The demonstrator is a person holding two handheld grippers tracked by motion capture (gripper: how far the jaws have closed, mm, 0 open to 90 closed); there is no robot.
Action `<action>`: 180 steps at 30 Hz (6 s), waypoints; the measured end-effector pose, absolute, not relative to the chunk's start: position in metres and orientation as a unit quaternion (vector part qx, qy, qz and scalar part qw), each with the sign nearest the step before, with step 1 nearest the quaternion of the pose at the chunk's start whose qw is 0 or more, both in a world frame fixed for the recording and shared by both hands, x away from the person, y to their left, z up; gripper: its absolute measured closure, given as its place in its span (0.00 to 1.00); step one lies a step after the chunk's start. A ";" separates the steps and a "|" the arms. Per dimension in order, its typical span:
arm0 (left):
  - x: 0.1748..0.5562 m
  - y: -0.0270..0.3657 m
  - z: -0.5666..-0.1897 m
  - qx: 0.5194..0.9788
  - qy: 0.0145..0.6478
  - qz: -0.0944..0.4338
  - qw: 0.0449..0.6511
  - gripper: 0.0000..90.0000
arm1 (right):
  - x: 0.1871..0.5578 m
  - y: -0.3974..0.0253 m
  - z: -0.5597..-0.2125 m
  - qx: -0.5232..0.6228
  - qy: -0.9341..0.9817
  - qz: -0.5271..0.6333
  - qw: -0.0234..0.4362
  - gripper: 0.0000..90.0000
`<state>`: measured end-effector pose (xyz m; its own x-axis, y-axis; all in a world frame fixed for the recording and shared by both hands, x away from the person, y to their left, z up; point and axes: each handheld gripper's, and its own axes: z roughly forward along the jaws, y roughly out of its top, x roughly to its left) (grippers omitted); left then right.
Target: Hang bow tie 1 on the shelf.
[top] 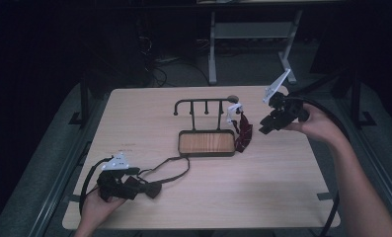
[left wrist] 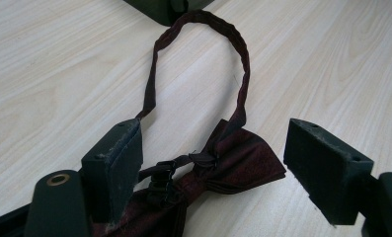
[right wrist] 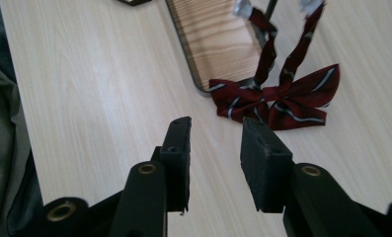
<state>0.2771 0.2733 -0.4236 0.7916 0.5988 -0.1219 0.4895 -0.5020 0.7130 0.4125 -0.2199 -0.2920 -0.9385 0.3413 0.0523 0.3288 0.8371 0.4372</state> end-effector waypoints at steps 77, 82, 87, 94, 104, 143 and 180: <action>0.372 0.197 -0.405 0.946 0.236 -0.001 0.224 0.48 | 0.313 -0.271 -0.378 0.207 0.935 0.286 0.038 0.46; 0.377 0.194 -0.408 0.946 0.238 -0.004 0.220 0.50 | 0.312 -0.272 -0.378 0.211 0.933 0.289 0.037 0.45; 0.382 0.195 -0.413 0.945 0.251 -0.009 0.209 0.54 | 0.312 -0.273 -0.377 0.211 0.933 0.290 0.042 0.43; 0.391 0.196 -0.421 0.946 0.256 -0.019 0.199 0.64 | 0.312 -0.271 -0.380 0.211 0.933 0.288 0.040 0.43; 0.399 0.191 -0.425 0.951 0.254 -0.025 0.174 0.69 | 0.313 -0.270 -0.381 0.205 0.935 0.286 0.043 0.43; 0.406 0.184 -0.420 0.963 0.234 -0.026 0.132 0.99 | 0.312 -0.271 -0.380 0.208 0.933 0.290 0.041 0.42; 0.377 0.207 -0.356 0.967 0.211 -0.019 0.140 0.99 | 0.312 -0.267 -0.381 0.205 0.934 0.290 0.038 0.43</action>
<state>0.3773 0.2072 -0.3557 0.9104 0.4023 -0.0962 0.4131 -0.8718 0.2632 0.3124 -0.2674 -0.3809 -0.9133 0.4045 0.0469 0.3598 0.7479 0.5579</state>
